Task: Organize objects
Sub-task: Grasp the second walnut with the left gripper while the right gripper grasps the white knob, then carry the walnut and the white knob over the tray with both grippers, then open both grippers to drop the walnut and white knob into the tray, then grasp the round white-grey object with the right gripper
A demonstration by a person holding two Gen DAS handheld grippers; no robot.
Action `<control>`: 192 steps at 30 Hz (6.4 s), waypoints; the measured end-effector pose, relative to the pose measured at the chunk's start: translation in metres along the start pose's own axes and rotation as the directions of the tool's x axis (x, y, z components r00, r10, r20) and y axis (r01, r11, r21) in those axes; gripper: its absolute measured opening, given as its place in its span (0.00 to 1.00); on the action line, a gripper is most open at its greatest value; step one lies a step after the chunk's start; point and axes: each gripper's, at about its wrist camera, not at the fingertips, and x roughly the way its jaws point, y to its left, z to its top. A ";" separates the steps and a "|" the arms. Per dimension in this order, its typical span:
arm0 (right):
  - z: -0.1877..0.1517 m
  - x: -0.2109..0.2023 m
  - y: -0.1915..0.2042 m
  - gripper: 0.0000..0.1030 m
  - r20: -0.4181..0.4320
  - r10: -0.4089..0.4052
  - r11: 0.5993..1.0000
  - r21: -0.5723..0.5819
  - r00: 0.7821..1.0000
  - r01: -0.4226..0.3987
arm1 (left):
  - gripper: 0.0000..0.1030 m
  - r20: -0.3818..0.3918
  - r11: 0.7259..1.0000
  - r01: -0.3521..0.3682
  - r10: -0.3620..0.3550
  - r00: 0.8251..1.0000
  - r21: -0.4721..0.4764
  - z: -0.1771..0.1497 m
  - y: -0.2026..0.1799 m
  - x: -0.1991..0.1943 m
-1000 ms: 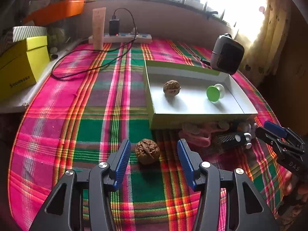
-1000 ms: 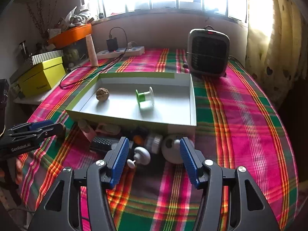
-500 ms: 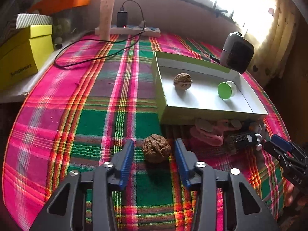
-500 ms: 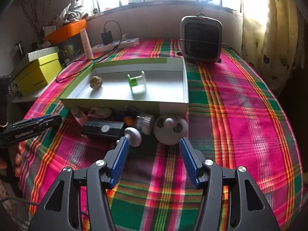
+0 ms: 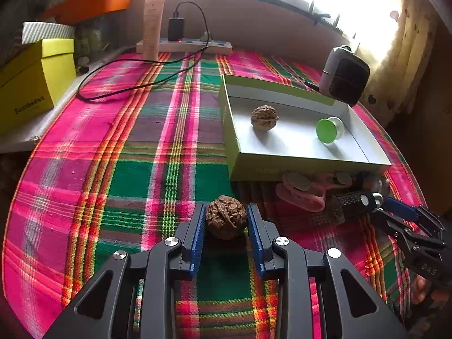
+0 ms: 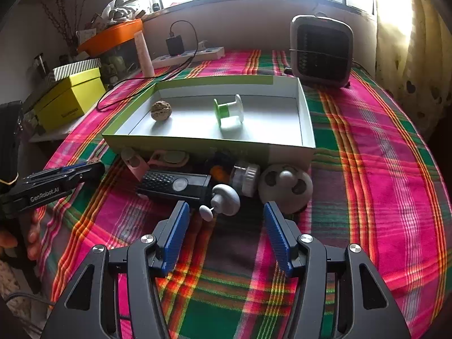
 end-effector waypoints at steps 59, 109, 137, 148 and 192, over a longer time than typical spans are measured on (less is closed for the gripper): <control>-0.018 -0.016 0.016 0.30 -0.001 0.075 0.995 -0.060 0.997 -0.075 | 0.27 -0.044 0.983 0.127 -0.122 0.992 0.132 -0.030 -0.058 -0.015; 0.101 0.022 -0.011 0.30 0.069 0.059 0.995 -0.081 0.996 -0.053 | 0.27 0.020 0.983 0.117 -0.121 0.992 0.139 0.069 -0.065 0.024; 0.141 0.107 0.005 0.31 -0.118 0.097 0.984 -0.139 0.988 -0.113 | 0.27 -0.039 0.983 0.116 -0.112 0.993 0.143 0.080 -0.064 0.064; 0.141 0.112 0.006 0.31 -0.130 0.090 0.985 -0.135 0.987 -0.107 | 0.27 -0.042 0.982 0.117 -0.112 0.993 0.146 0.079 -0.065 0.064; 0.119 0.051 0.002 0.43 -0.011 0.085 0.996 -0.039 0.996 -0.085 | 0.38 0.023 0.986 0.108 -0.112 0.993 0.124 0.061 -0.060 0.021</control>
